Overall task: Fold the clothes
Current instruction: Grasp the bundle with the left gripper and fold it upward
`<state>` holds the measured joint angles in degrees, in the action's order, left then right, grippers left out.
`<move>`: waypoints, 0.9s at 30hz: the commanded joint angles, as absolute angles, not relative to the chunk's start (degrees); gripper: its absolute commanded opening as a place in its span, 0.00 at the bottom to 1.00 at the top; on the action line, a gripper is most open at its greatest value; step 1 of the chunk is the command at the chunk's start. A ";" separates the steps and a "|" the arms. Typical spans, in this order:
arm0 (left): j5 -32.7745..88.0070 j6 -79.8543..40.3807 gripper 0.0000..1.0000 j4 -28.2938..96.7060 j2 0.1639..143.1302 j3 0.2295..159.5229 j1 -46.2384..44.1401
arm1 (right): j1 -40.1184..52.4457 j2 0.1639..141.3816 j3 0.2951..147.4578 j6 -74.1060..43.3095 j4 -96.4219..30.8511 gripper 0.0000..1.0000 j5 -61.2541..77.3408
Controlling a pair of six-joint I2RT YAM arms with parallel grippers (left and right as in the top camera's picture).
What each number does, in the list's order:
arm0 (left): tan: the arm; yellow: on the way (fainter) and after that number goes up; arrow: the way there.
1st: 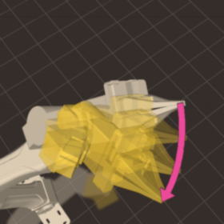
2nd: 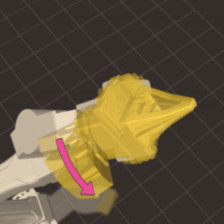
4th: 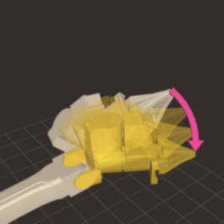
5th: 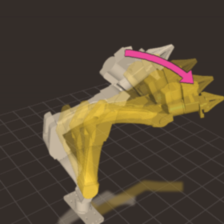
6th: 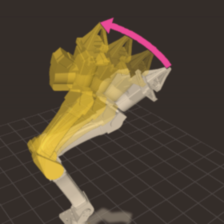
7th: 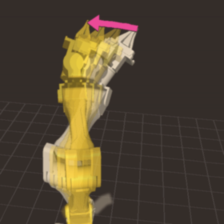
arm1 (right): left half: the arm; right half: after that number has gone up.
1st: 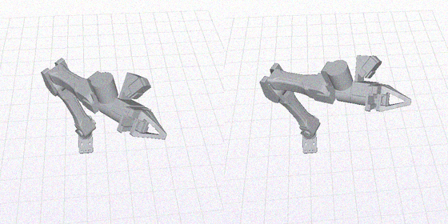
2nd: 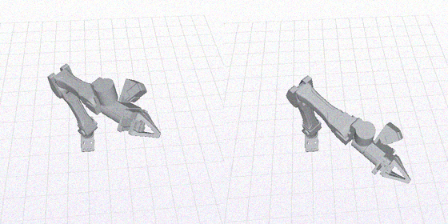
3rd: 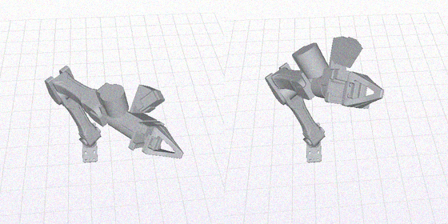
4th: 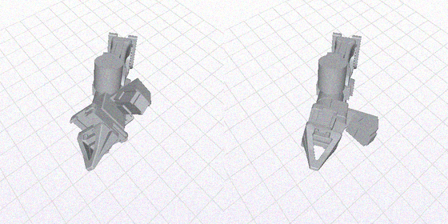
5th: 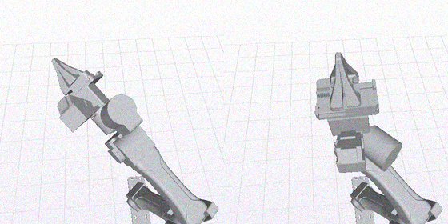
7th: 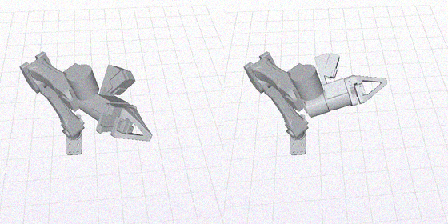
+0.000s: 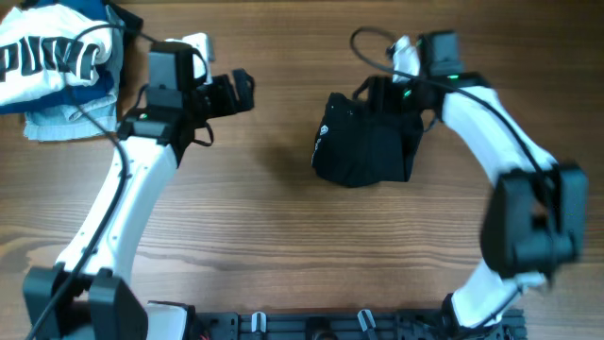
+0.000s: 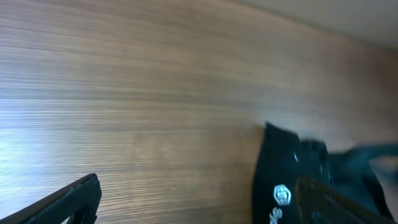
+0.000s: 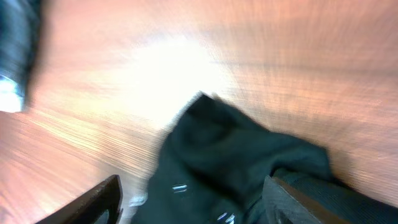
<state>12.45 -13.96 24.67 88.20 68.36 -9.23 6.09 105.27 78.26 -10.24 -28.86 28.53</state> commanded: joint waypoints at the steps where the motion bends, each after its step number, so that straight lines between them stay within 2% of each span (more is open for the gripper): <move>1: 21.93 -5.63 1.00 21.89 93.06 68.31 -13.56 | 1.10 94.28 79.83 -10.72 -30.94 0.85 27.90; 6: 24.16 -2.92 1.00 15.51 99.96 69.21 -22.70 | -7.14 90.08 79.83 -10.46 -37.06 0.94 24.45; 12: 15.62 1.43 1.00 17.87 105.51 77.28 -34.00 | -12.45 90.43 79.81 -8.93 -40.82 0.95 24.23; 17: 8.80 6.04 1.00 16.08 108.88 79.83 -41.32 | -13.04 90.52 79.79 -8.75 -40.93 0.95 24.16; 21: 2.11 9.56 1.00 13.65 113.78 79.85 -44.23 | -13.04 90.52 79.77 -8.78 -40.86 0.95 24.18; 27: -5.21 16.53 1.00 7.03 123.15 79.90 -43.81 | -13.04 90.52 79.75 -8.78 -41.41 0.96 24.16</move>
